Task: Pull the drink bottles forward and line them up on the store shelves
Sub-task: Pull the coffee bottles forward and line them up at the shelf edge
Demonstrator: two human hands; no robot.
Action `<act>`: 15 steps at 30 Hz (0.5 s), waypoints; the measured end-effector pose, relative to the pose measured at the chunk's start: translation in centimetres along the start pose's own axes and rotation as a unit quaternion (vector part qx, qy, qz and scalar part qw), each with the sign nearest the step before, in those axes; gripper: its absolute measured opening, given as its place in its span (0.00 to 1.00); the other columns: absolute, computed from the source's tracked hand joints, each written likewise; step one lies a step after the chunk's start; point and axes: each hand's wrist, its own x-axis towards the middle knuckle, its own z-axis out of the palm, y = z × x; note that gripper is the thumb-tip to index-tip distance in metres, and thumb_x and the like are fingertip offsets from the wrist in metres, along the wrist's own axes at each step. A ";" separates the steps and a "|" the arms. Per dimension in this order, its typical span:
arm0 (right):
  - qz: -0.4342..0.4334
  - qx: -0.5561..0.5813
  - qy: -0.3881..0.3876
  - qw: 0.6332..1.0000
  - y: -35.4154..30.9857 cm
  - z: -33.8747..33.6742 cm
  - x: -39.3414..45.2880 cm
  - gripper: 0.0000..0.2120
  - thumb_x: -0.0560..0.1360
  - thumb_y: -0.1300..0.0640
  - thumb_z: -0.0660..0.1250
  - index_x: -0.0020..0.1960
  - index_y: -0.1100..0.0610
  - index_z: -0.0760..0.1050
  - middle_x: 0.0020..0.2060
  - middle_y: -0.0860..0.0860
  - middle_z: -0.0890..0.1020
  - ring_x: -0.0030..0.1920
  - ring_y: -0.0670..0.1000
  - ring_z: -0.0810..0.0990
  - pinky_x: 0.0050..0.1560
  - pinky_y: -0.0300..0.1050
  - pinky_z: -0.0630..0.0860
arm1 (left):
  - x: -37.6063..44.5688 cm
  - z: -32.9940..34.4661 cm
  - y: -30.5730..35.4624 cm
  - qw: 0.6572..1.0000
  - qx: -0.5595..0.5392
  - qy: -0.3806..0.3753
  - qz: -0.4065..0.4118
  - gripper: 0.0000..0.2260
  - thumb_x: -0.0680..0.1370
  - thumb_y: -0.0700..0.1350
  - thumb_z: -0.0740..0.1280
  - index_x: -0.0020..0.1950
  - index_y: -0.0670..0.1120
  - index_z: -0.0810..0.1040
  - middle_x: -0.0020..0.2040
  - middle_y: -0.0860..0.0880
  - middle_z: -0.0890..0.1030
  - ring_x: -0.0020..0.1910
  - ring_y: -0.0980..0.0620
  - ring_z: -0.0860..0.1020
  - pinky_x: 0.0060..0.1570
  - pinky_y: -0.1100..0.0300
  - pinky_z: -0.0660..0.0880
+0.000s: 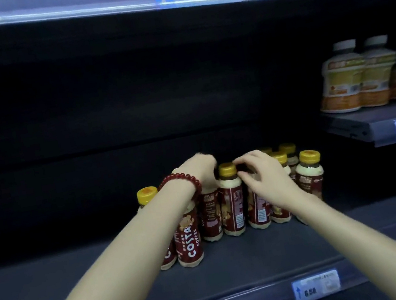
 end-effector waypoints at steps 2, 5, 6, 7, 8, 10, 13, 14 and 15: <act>-0.012 -0.022 -0.029 0.999 0.1 -0.1 0.8 0.16 0.78 0.55 0.63 0.66 0.56 0.74 0.61 0.51 0.76 0.63 0.51 0.73 0.64 0.44 0.68 | 0.4 0.4 -0.2 1.000 -0.001 0.002 0.006 0.12 0.71 0.47 0.71 0.51 0.43 0.78 0.54 0.43 0.77 0.47 0.46 0.79 0.42 0.56 0.78; -0.029 -0.093 -0.113 0.989 -0.1 0.0 3.2 0.21 0.79 0.52 0.62 0.71 0.55 0.68 0.66 0.54 0.75 0.67 0.55 0.71 0.67 0.49 0.68 | 0.5 0.3 -1.1 0.999 -0.028 0.008 0.028 0.17 0.68 0.49 0.75 0.54 0.46 0.80 0.54 0.45 0.77 0.50 0.49 0.78 0.43 0.59 0.76; -0.033 -0.108 -0.150 0.982 -0.3 0.0 4.0 0.23 0.78 0.51 0.62 0.71 0.55 0.68 0.66 0.55 0.75 0.67 0.55 0.71 0.67 0.50 0.69 | 0.3 0.1 -1.2 0.999 -0.039 0.009 0.035 0.18 0.68 0.50 0.76 0.55 0.46 0.80 0.53 0.46 0.78 0.50 0.50 0.77 0.43 0.60 0.76; -0.035 -0.116 -0.187 0.975 -0.6 0.0 4.6 0.23 0.78 0.50 0.63 0.71 0.55 0.68 0.65 0.56 0.75 0.66 0.56 0.72 0.66 0.51 0.70 | 0.1 -0.1 -1.3 0.998 -0.048 0.010 0.040 0.19 0.67 0.51 0.76 0.55 0.46 0.80 0.52 0.47 0.79 0.49 0.50 0.77 0.43 0.61 0.75; -0.039 -0.122 -0.216 0.968 -0.9 -0.1 5.0 0.23 0.77 0.50 0.64 0.70 0.55 0.69 0.63 0.56 0.76 0.64 0.56 0.74 0.64 0.52 0.71 | -0.2 -0.3 -1.2 0.997 -0.054 0.013 0.046 0.20 0.67 0.52 0.76 0.55 0.46 0.80 0.51 0.47 0.80 0.48 0.51 0.77 0.43 0.61 0.75; -0.051 -0.134 -0.242 0.960 -1.4 -0.5 5.6 0.21 0.75 0.50 0.68 0.65 0.56 0.73 0.58 0.56 0.78 0.59 0.56 0.76 0.59 0.51 0.74 | -0.7 -0.5 -1.1 0.996 -0.066 0.019 0.057 0.20 0.67 0.53 0.77 0.55 0.46 0.81 0.49 0.49 0.81 0.46 0.53 0.77 0.41 0.63 0.73; -0.069 -0.146 -0.261 0.952 -1.5 -2.0 5.7 0.17 0.73 0.52 0.69 0.60 0.56 0.74 0.52 0.54 0.79 0.54 0.54 0.77 0.53 0.50 0.76 | -1.6 -0.6 -0.6 0.993 -0.079 0.020 0.081 0.19 0.67 0.52 0.77 0.54 0.47 0.81 0.47 0.51 0.80 0.44 0.55 0.76 0.40 0.63 0.72; -0.074 -0.148 -0.267 0.949 -1.3 -2.6 5.5 0.17 0.73 0.53 0.69 0.61 0.55 0.74 0.52 0.53 0.79 0.53 0.54 0.77 0.53 0.50 0.76 | -1.8 -0.5 -0.5 0.992 -0.084 0.022 0.088 0.18 0.67 0.52 0.77 0.54 0.47 0.81 0.46 0.52 0.79 0.44 0.55 0.76 0.40 0.63 0.72; -0.076 -0.146 -0.272 0.948 -1.2 -3.1 5.3 0.17 0.74 0.53 0.69 0.61 0.54 0.74 0.52 0.53 0.79 0.54 0.53 0.77 0.54 0.50 0.76 | -2.0 -0.5 -0.4 0.991 -0.090 0.025 0.094 0.18 0.67 0.51 0.77 0.54 0.47 0.81 0.46 0.52 0.79 0.44 0.55 0.76 0.41 0.63 0.73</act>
